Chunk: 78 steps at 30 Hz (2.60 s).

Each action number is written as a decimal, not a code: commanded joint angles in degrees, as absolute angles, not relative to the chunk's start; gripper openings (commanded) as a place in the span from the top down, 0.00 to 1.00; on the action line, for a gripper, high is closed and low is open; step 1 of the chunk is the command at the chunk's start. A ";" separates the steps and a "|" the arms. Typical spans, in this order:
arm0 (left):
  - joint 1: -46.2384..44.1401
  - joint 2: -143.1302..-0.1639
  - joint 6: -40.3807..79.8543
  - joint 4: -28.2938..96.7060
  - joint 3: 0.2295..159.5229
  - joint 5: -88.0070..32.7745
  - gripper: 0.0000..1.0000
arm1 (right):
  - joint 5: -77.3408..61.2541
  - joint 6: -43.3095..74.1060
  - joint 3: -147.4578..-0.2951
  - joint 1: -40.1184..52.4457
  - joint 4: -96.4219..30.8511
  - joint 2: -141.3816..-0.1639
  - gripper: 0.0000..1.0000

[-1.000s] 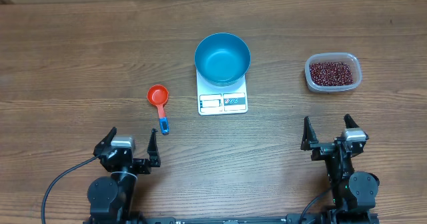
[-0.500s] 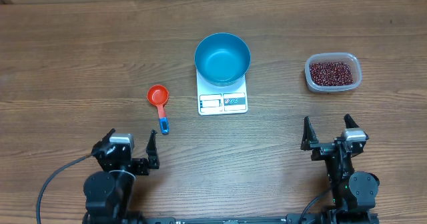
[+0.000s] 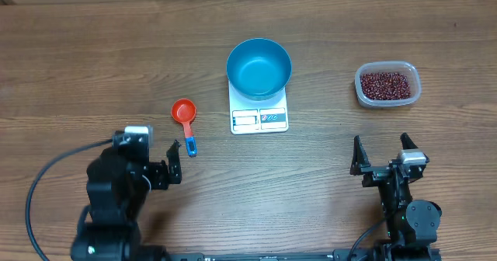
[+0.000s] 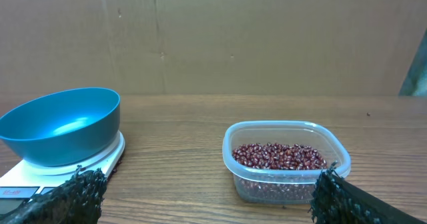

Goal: Scoop item into bowl and weigh 150g on scale

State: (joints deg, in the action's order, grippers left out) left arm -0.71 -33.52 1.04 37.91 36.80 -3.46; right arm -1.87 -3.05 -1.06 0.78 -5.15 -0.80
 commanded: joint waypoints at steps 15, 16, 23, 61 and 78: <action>-0.38 -54.74 -0.27 48.47 56.45 -4.14 0.00 | -1.13 -3.29 -0.47 0.91 -4.84 -0.19 0.00; -0.38 -55.96 -0.27 49.45 57.65 -4.12 0.00 | -1.13 -3.29 -0.47 0.91 -4.84 -0.19 0.00; -0.38 -64.23 -1.89 56.10 64.69 -4.12 0.01 | -1.13 -3.29 -0.47 0.91 -4.84 -0.19 0.00; 2.63 -92.20 -7.29 66.85 77.93 -6.20 0.00 | -1.13 -3.29 -0.47 0.91 -4.84 -0.19 0.00; 2.61 -92.20 -7.29 65.78 77.89 -5.98 0.00 | -1.13 -3.29 -0.47 0.91 -4.84 -0.19 0.00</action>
